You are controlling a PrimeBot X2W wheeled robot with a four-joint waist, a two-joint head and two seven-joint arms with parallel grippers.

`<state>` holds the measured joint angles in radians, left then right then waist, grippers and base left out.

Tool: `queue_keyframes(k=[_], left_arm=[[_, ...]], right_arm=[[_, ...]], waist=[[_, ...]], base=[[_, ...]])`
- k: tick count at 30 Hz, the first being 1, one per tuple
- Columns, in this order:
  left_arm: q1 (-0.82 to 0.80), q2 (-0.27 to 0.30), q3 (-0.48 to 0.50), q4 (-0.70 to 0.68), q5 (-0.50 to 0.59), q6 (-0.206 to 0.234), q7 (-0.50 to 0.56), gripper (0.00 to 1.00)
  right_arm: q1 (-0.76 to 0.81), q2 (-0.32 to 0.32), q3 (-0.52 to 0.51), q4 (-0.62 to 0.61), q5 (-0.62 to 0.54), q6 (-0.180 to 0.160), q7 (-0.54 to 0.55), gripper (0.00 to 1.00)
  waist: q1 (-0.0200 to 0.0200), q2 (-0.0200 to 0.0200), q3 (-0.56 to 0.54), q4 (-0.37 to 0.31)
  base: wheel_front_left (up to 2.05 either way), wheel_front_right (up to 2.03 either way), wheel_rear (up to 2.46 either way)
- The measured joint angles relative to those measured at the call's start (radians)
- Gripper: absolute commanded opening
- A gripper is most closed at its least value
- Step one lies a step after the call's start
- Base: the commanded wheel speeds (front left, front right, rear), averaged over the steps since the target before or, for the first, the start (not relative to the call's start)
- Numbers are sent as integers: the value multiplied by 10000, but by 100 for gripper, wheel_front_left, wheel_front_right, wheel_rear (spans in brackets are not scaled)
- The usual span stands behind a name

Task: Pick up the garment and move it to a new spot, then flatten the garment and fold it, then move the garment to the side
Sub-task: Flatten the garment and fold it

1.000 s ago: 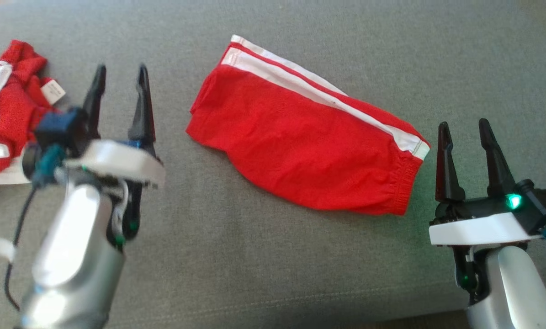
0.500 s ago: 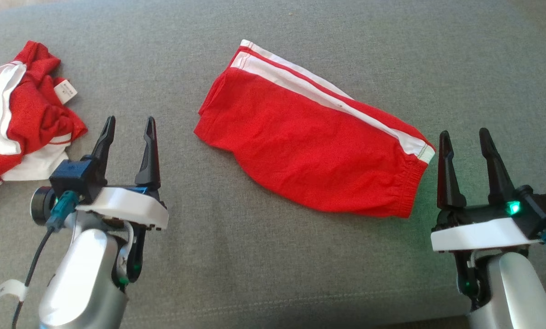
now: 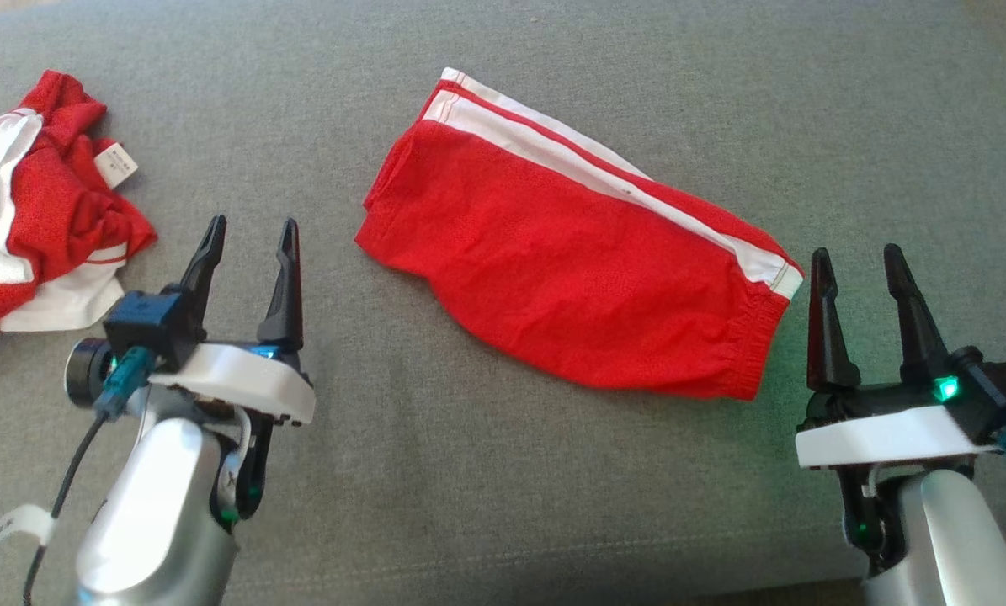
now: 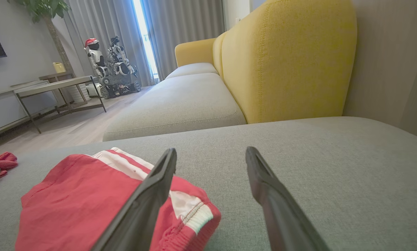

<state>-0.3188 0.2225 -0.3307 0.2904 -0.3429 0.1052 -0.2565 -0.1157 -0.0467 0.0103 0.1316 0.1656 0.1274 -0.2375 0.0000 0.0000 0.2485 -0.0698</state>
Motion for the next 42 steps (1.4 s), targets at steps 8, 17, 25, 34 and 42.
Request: queue_keyframes(k=[8, 17, 25, 34, 42], left_arm=[[-1198, -100, -562, 604, 0, -763, 293, 100], [-3270, -341, -1200, 3716, -130, -1937, 1639, 100], [-4015, -353, -1333, 5348, -445, -2125, 2127, 100], [-4306, -587, -1375, 6025, -842, -2255, 2010, 0], [-3559, -700, -1058, 5783, -1373, -2104, 1241, 0]], right_arm=[[-48, 0, 59, -21, 19, 0, 4, 100], [-444, 4, 491, 27, 299, 0, -2, 100], [-443, 4, 491, 184, 460, 0, -46, 100], [-445, 4, 495, 274, 520, 0, -104, 100], [-434, 4, 500, 324, 518, 0, -102, 100]], waist=[[0, 0, 237, -77], [0, 0, 789, -745], [0, 0, 1033, -1119], [0, 0, 964, -1050], [0, 0, 749, -757]], base=[[0, 0, 0], [0, 0, 0], [0, 0, 0], [0, 0, 0], [0, 0, 0]])
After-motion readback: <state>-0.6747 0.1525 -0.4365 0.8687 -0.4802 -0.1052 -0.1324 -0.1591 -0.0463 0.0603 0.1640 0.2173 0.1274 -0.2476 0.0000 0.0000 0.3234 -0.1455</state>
